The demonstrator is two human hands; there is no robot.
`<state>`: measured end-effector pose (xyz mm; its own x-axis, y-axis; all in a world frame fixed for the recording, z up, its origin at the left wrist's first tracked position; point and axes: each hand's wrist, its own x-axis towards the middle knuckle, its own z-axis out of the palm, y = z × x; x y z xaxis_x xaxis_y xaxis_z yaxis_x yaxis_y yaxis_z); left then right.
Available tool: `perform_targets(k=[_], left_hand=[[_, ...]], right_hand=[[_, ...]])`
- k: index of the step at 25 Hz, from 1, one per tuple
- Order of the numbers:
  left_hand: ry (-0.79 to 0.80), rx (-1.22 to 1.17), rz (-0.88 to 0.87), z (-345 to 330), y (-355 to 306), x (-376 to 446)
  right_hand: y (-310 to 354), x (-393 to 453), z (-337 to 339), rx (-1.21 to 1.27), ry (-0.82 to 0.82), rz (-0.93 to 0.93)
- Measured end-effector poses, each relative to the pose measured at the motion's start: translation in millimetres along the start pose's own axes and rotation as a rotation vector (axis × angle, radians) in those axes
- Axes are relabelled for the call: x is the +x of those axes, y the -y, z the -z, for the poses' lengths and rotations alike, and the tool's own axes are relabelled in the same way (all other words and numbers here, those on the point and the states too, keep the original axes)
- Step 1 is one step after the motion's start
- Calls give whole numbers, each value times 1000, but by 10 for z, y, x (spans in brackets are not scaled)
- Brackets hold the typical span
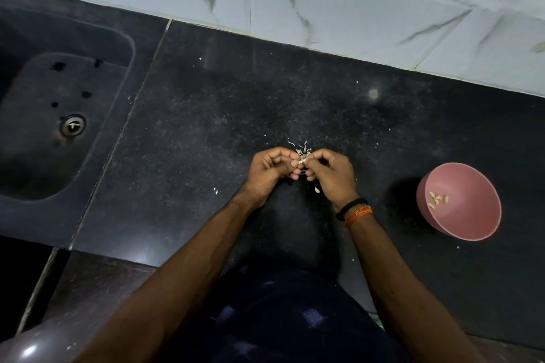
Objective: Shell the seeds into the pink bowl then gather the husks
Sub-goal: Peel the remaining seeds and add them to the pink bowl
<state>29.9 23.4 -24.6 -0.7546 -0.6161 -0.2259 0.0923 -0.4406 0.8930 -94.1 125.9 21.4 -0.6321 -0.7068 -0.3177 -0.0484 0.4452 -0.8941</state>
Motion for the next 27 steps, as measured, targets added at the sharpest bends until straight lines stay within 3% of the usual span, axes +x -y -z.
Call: perform_targets(k=[7, 14, 27], left_hand=[[-56, 14, -38, 23, 20, 19], [-78, 9, -66, 18, 40, 22], [-86, 48, -120, -20, 32, -6]], right_hand=[[-6, 33, 91, 13, -130, 21], [-46, 47, 135, -526, -123, 188], [-13, 10, 9, -355, 7, 156]])
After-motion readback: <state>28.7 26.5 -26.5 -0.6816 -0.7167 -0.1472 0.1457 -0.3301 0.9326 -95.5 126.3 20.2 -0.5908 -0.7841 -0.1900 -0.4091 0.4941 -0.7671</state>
